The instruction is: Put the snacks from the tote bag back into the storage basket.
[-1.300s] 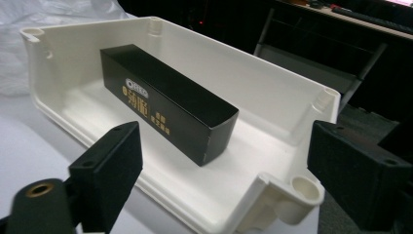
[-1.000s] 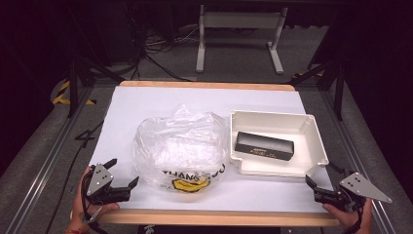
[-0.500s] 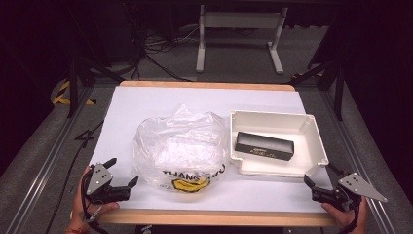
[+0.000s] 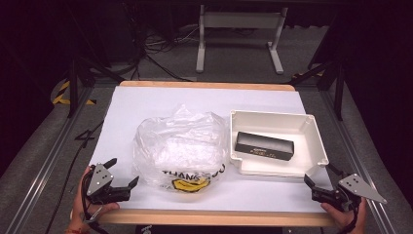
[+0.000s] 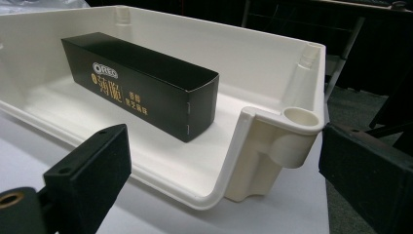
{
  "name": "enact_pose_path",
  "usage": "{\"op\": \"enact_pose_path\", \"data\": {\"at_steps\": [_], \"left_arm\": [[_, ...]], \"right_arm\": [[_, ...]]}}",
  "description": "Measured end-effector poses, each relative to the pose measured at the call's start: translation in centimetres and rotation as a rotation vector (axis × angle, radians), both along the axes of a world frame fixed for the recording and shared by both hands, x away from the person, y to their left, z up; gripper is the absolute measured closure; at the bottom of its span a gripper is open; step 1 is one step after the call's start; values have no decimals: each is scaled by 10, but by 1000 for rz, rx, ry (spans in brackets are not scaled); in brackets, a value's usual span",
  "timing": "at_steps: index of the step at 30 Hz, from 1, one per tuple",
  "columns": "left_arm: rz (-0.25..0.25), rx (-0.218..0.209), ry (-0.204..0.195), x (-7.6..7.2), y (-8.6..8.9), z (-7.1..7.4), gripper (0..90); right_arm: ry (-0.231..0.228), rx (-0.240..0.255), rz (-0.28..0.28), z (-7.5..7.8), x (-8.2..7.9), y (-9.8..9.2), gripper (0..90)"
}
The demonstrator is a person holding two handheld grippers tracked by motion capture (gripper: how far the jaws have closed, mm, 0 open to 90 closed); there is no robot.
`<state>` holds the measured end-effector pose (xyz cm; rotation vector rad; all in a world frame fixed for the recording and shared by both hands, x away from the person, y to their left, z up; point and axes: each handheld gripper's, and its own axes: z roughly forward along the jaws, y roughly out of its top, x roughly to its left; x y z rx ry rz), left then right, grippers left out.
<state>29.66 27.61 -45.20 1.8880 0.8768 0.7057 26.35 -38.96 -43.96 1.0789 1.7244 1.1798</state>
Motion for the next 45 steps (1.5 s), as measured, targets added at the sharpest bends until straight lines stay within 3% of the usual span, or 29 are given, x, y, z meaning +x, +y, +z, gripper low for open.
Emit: {"op": "enact_pose_path", "data": {"at_steps": [3, 17, 45], "left_arm": [[0, -16, -6, -1, 2, 1, 64], [-1, -4, -10, 0, 0, 1, 64], [2, 0, 1, 5, -3, 1, 62]], "right_arm": [[-13, -17, -1, 3, -3, 2, 56], [-36, -48, -21, 8, -7, 3, 56], [-44, -36, -14, 11, -10, 1, 53]]}}
